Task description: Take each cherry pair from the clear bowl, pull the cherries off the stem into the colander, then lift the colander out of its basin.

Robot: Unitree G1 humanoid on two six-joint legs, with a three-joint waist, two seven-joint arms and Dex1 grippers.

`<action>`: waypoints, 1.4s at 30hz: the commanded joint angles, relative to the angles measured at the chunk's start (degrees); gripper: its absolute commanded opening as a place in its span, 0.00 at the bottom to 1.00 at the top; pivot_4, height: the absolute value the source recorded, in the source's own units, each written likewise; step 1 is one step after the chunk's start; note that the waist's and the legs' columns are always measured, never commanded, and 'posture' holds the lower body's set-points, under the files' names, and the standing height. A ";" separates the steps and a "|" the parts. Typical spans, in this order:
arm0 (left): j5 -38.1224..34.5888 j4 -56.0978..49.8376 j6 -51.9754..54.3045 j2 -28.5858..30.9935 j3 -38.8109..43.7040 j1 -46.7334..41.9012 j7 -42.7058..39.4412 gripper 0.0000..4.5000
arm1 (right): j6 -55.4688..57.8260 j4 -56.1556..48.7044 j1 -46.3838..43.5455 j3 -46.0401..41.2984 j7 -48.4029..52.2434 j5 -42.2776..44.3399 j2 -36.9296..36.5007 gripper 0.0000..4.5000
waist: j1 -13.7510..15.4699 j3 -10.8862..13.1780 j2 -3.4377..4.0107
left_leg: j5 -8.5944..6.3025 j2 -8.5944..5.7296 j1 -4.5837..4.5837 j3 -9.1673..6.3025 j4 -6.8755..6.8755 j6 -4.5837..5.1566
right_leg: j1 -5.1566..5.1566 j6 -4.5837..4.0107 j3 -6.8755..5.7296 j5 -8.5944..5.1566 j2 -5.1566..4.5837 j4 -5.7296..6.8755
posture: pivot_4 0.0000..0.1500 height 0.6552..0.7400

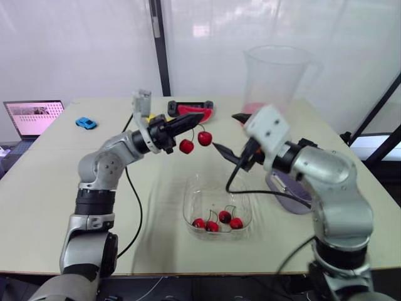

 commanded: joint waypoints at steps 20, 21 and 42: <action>-4.39 -7.73 8.16 2.07 -0.03 0.68 -2.18 0.00 | 19.29 3.99 -1.68 -8.54 -9.04 27.91 3.69 0.61 | -0.64 -0.02 -0.02 | 0.00 -0.01 0.01 -0.06 -0.08 0.01 | -0.06 0.00 -0.01 0.00 -0.02 0.02 | 1.00 1.00; -4.40 -7.88 8.14 2.05 -0.08 0.80 -2.15 0.00 | 18.96 4.12 -1.60 -8.46 -9.56 28.43 3.46 0.51 | -0.60 -0.02 -0.02 | 0.00 -0.01 0.01 -0.06 -0.08 0.00 | -0.05 0.00 -0.01 0.00 -0.02 0.01 | 1.00 1.00; -3.07 -7.53 5.90 1.38 -0.45 1.21 -2.07 0.00 | 15.60 5.69 0.94 -6.97 -17.73 37.76 -0.08 0.23 | -0.59 -0.02 -0.02 | -0.06 -0.01 0.01 -0.04 -0.08 0.10 | -0.04 0.00 -0.01 0.00 -0.03 0.00 | 1.00 1.00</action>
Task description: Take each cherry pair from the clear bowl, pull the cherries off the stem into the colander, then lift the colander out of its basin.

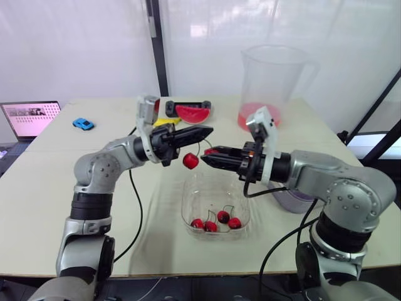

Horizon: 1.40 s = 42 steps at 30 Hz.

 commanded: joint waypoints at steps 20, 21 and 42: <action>0.00 -1.30 -2.24 -0.01 0.26 -0.28 0.16 0.00 | -6.03 1.63 5.84 6.95 0.34 6.97 -15.27 0.23 | 0.08 0.01 -0.01 | -0.10 0.01 0.00 0.01 0.01 0.19 | 0.03 0.00 0.00 0.00 0.01 -0.05 | 1.00 1.00; -0.01 -1.24 -2.22 -0.01 0.28 -0.35 0.24 0.00 | -6.14 1.77 5.84 7.03 0.70 7.22 -16.02 0.23 | 0.09 0.01 -0.01 | -0.10 0.01 0.00 0.01 0.01 0.19 | 0.03 0.00 0.00 0.00 0.01 -0.05 | 1.00 1.00; 1.83 -8.06 -6.49 0.60 0.18 6.82 4.00 0.00 | -43.67 33.98 14.27 19.17 20.85 -21.74 -51.52 0.23 | 0.84 0.03 -0.05 | -0.18 0.06 0.01 0.34 0.08 0.33 | 0.09 0.01 0.06 -0.01 0.02 -0.15 | 1.00 1.00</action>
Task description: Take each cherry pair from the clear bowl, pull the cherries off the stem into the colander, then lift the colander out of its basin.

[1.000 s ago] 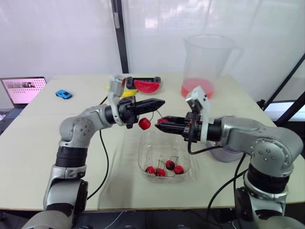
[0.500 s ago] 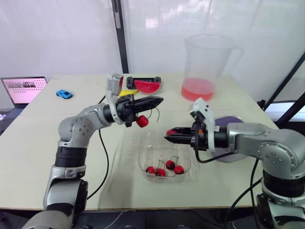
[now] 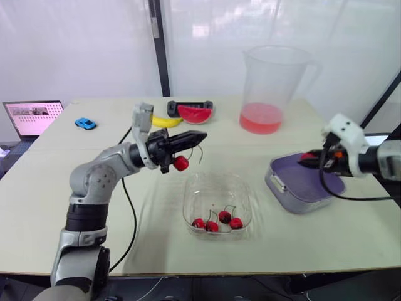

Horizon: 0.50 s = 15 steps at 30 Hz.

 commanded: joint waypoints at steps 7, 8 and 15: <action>-0.67 -5.46 -1.43 -0.18 0.61 2.30 2.75 0.00 | -5.55 6.61 -3.00 3.39 5.28 -7.64 -0.49 0.72 | 0.67 0.01 0.01 | 0.02 0.02 -0.01 -0.05 0.04 -0.04 | 0.00 0.00 0.02 0.00 -0.03 0.00 | 1.00 1.00; -0.76 -5.59 -1.49 -0.23 0.68 2.45 2.93 0.00 | -5.39 6.84 -2.93 3.02 6.34 -7.60 -1.27 0.83 | 0.77 0.01 0.01 | 0.02 0.02 -0.01 -0.06 0.05 -0.04 | 0.00 0.00 0.02 0.00 -0.03 0.00 | 1.00 1.00; -1.03 -4.31 -1.93 -0.80 0.83 1.46 3.39 0.00 | 2.02 5.58 -7.69 -6.00 11.86 0.94 -2.43 0.98 | 0.77 0.01 0.01 | 0.02 0.01 -0.01 -0.05 0.04 -0.03 | 0.02 0.00 0.01 0.00 -0.04 -0.05 | 1.00 1.00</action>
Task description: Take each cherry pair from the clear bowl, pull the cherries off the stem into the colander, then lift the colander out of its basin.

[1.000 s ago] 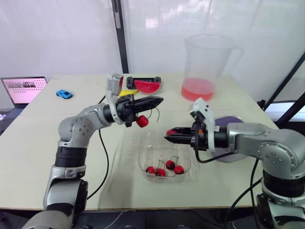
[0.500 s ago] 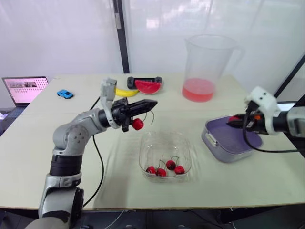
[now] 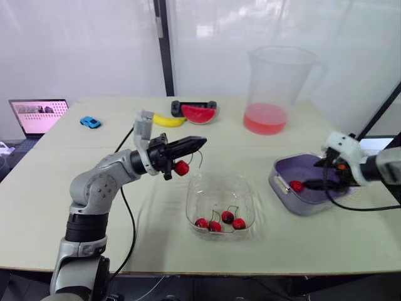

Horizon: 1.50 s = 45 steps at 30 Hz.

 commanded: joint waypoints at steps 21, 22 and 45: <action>-2.51 2.65 1.19 -4.09 -0.36 -7.57 0.77 0.00 | 13.34 -32.15 -0.81 -6.59 -32.90 29.94 51.28 0.98 | -0.17 0.01 -0.16 | 0.23 -0.01 0.00 -0.27 0.06 -0.40 | 0.04 0.00 -0.08 0.00 -0.02 0.08 | 1.00 1.00; -2.64 2.47 1.39 -4.16 -0.36 -7.64 0.90 0.00 | 12.43 -31.74 -1.01 -5.66 -33.51 29.52 52.49 0.98 | -0.28 0.01 -0.16 | 0.22 -0.01 0.00 -0.26 0.05 -0.39 | 0.04 0.00 -0.07 0.00 -0.02 0.08 | 1.00 1.00; -2.05 2.87 1.24 -4.43 -0.90 -8.11 0.34 0.00 | 8.32 -28.83 -0.35 -2.05 -35.86 28.55 53.37 0.46 | -0.44 0.01 -0.15 | 0.16 -0.05 0.01 -0.26 0.00 -0.28 | -0.03 0.00 -0.07 0.00 0.02 0.15 | 1.00 1.00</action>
